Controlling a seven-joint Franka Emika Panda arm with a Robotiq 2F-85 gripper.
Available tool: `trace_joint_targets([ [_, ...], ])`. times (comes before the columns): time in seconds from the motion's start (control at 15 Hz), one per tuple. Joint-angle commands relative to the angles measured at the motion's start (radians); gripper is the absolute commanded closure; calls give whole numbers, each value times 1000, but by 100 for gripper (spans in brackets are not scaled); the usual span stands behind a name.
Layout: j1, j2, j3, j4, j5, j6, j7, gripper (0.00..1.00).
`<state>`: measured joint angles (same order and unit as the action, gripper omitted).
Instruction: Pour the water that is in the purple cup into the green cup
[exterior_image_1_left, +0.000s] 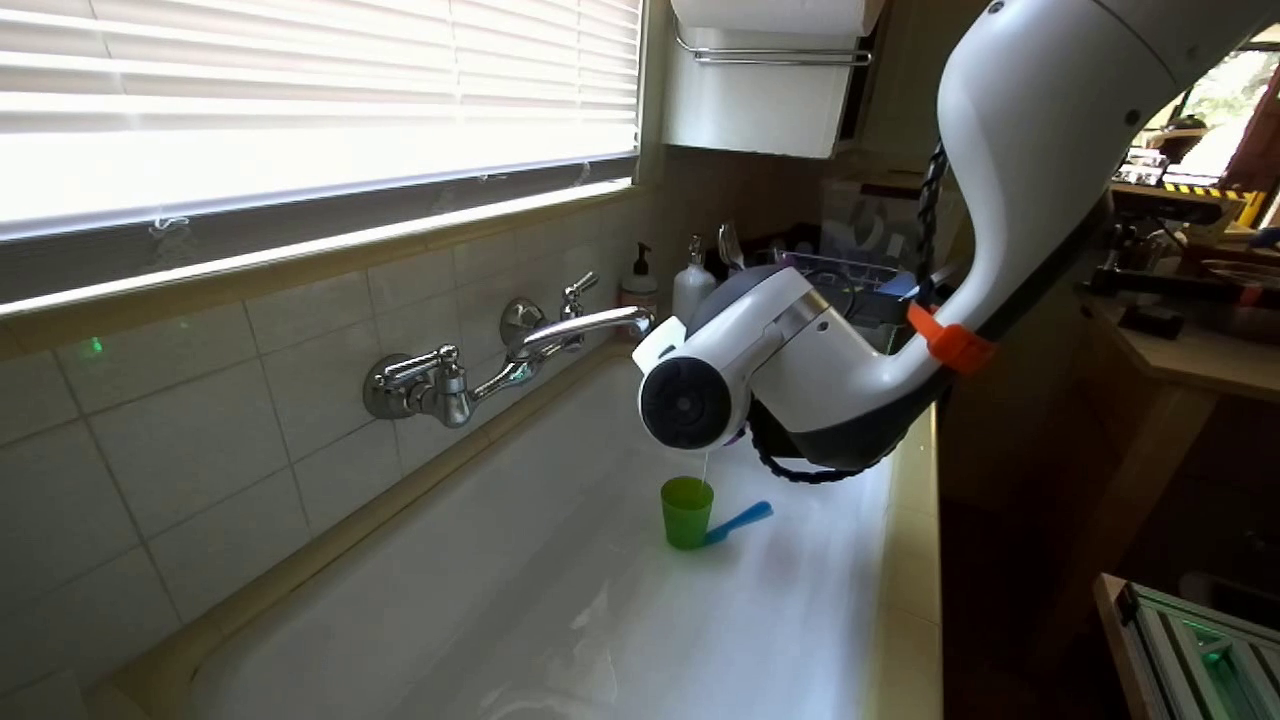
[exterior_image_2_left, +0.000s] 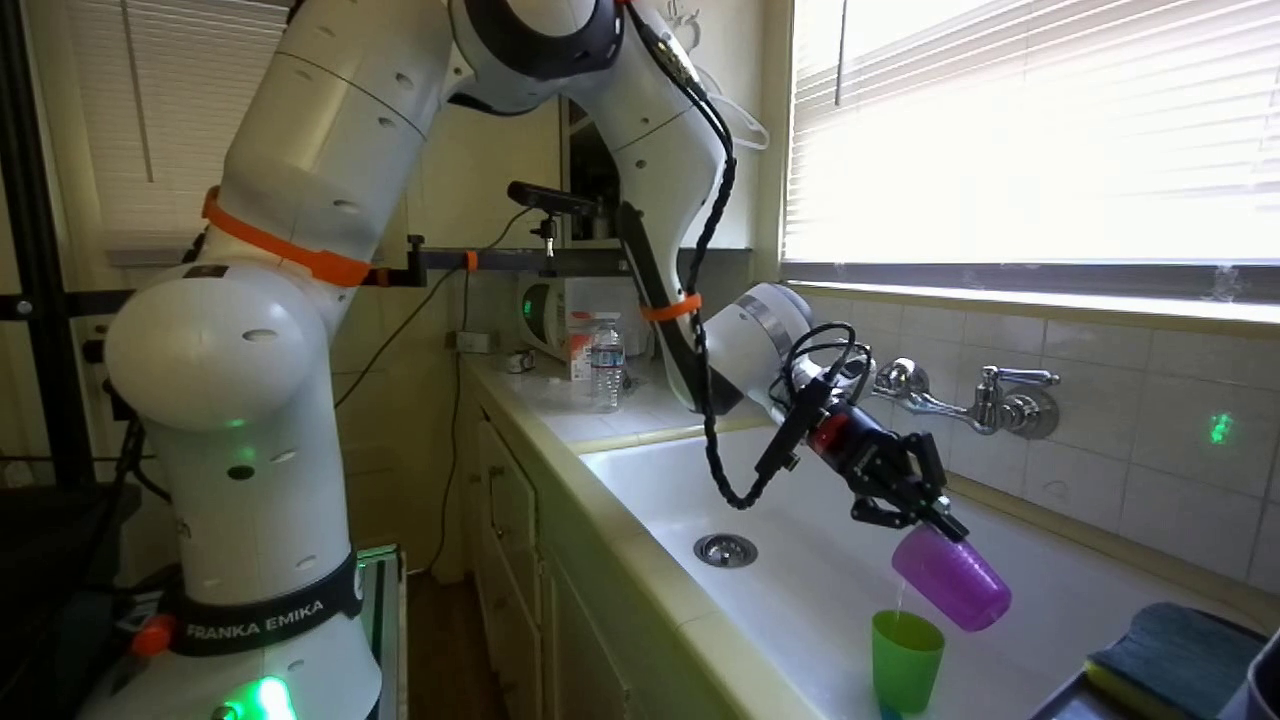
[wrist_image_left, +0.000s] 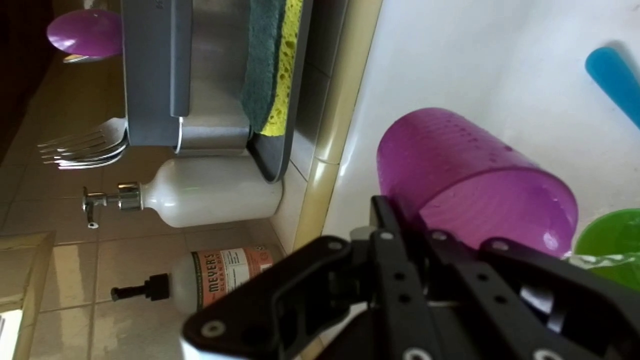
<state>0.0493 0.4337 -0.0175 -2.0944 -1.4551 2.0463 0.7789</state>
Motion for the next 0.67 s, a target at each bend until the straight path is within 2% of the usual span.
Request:
trace_joint_targets([
  [0.0,0,18,10,6,-44,-37,26,99],
  [0.6,5,23,22,1,-105,-68,32,99],
])
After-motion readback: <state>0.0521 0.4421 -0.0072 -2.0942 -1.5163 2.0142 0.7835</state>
